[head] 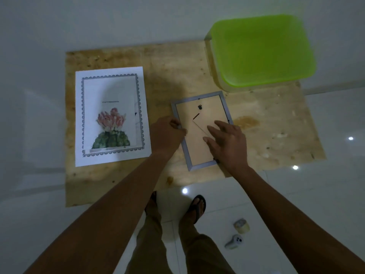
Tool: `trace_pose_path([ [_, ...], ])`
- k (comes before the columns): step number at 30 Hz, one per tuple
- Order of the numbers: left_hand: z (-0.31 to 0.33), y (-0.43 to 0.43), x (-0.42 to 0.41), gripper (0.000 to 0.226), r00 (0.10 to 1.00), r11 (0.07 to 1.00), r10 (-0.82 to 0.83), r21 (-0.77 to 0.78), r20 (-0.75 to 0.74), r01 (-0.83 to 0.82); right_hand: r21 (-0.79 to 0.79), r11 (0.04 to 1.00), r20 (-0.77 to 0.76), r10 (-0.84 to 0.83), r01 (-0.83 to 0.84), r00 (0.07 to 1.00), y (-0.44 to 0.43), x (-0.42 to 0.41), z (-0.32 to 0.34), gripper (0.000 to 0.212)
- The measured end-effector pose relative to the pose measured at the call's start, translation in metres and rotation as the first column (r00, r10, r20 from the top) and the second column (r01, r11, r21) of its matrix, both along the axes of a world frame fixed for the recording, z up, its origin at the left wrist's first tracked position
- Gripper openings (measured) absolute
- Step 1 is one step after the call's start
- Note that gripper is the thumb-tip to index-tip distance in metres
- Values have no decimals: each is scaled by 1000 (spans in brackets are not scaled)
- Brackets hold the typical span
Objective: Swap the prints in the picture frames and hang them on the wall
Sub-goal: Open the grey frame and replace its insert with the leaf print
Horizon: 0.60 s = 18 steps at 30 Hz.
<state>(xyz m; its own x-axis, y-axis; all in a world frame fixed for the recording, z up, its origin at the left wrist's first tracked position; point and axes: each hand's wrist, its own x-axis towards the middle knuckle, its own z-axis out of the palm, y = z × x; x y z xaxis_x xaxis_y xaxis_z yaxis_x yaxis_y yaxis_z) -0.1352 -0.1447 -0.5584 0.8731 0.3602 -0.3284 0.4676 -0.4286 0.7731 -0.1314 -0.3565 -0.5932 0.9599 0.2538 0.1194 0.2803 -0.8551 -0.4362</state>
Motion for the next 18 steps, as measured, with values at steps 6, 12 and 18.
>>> trace_pose_path([
  [6,13,-3,12,30,980,999,27,-15,-196,-30,13,1000,-14,-4,4,1000,0,1,-2,36],
  [12,27,-7,20,33,959,1000,1,-16,-284,-5,-34,999,-8,17,-17,1000,-1,3,-4,37],
  [18,25,-25,25,73,945,981,12,188,-327,53,-39,999,-3,12,-12,1000,1,2,-3,37],
])
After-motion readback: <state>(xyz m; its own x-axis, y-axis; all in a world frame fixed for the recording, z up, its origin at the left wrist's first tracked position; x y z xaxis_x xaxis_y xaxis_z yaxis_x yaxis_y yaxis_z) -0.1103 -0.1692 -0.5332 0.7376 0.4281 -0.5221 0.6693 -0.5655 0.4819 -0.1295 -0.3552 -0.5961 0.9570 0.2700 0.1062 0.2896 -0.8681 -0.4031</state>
